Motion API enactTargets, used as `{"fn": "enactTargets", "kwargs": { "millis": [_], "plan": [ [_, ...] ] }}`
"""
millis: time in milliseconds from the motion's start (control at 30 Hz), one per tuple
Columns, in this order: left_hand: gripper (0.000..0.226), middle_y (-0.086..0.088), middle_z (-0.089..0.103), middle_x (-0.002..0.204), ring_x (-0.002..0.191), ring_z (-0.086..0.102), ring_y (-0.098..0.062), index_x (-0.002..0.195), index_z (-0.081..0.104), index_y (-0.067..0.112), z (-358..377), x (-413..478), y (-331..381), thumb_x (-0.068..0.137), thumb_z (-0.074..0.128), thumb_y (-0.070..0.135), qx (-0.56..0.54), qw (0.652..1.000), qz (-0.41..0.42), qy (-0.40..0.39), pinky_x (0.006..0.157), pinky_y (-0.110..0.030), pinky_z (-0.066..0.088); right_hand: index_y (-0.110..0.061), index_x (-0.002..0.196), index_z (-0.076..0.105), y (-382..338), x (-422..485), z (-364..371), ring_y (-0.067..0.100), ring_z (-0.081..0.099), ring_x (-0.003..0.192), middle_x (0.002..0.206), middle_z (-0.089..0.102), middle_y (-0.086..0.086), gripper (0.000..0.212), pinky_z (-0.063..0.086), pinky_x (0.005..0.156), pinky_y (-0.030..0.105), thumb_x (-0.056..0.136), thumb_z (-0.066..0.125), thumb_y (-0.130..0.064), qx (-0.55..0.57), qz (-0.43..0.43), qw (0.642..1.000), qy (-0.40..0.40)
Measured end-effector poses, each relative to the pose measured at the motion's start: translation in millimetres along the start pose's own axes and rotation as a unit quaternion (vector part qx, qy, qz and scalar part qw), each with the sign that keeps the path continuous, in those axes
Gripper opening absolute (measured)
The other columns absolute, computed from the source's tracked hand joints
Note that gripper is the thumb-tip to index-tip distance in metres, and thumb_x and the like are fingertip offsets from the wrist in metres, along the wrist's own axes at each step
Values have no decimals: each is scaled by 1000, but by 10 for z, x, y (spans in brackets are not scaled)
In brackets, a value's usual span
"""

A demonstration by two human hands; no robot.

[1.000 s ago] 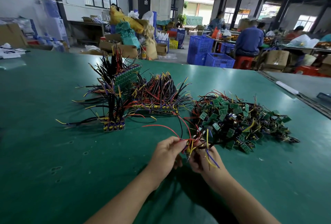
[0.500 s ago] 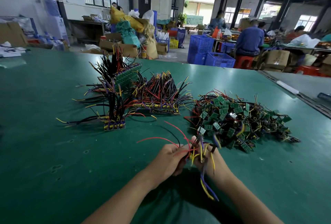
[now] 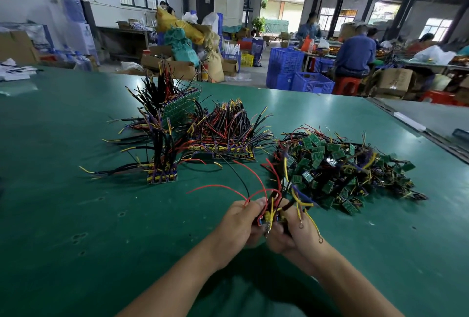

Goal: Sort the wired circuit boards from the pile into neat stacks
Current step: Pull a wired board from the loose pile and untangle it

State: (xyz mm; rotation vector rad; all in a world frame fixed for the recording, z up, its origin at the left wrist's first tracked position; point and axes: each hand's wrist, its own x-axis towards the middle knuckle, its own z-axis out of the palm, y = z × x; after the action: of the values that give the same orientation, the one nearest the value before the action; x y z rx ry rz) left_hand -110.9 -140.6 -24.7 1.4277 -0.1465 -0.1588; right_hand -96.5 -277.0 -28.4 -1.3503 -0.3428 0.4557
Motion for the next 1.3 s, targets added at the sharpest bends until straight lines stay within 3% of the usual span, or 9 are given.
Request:
{"fn": "enactTargets", "kwargs": {
  "millis": [233,367,500,600,733,967,1033,1133,1300],
  "plan": [
    [58,10,36,46,41,30,-5,46,56,26,-58,-16,2,102,37,26,26,1000,-13,-6,42,-18,24,-15,55,44,118,23,-92,14,19,39,40,27,-3,55,24,46,24,95,46,-54,31,1,999,-39],
    [51,12,45,44,39,40,3,57,54,20,-78,-54,34,104,33,19,18,999,-19,-24,44,-10,34,-2,73,45,134,-3,-78,9,20,39,44,31,-7,66,24,45,21,78,70,-62,49,-15,997,-56],
    [43,13,48,48,44,42,2,64,52,19,-70,-59,19,104,35,20,12,1000,-27,0,47,-12,35,-20,47,58,112,-31,-33,9,26,34,38,37,-9,58,26,42,20,48,83,-72,47,4,999,-25],
    [59,11,39,43,42,31,-5,46,57,20,-19,-47,37,102,38,19,-19,998,-41,40,43,-16,25,-15,36,33,72,-9,2,12,23,33,33,28,-6,77,21,44,24,63,71,-76,85,3,995,-55],
    [40,8,43,43,37,33,-4,65,45,17,38,-25,51,103,36,23,-41,998,-33,44,41,-15,25,-14,37,20,44,-7,-2,12,21,33,30,22,-4,83,16,48,29,65,69,-75,129,47,990,-44],
    [59,8,28,35,30,22,-6,46,47,18,-88,159,-9,104,37,27,-78,986,-13,148,37,-13,17,-15,56,47,52,93,8,10,22,34,39,28,-2,57,26,39,21,89,36,-59,198,21,980,25],
    [56,9,35,35,35,32,-9,48,51,16,-235,220,-47,101,45,32,40,969,-3,245,39,-20,23,-16,60,55,72,114,-25,11,23,36,43,31,-1,58,26,41,22,90,36,-62,188,35,980,56],
    [56,2,48,46,53,50,-26,52,51,10,-462,247,-103,97,47,43,252,898,7,360,52,-31,30,-15,69,65,89,132,-73,13,33,39,52,43,2,59,32,40,23,87,41,-66,168,45,981,88],
    [60,-2,55,57,56,51,-27,54,53,14,-764,262,-63,93,40,57,425,792,-57,435,51,-28,34,-9,110,61,128,154,-124,17,52,46,65,60,8,46,48,46,26,95,45,-50,201,36,972,118]
  ]
}}
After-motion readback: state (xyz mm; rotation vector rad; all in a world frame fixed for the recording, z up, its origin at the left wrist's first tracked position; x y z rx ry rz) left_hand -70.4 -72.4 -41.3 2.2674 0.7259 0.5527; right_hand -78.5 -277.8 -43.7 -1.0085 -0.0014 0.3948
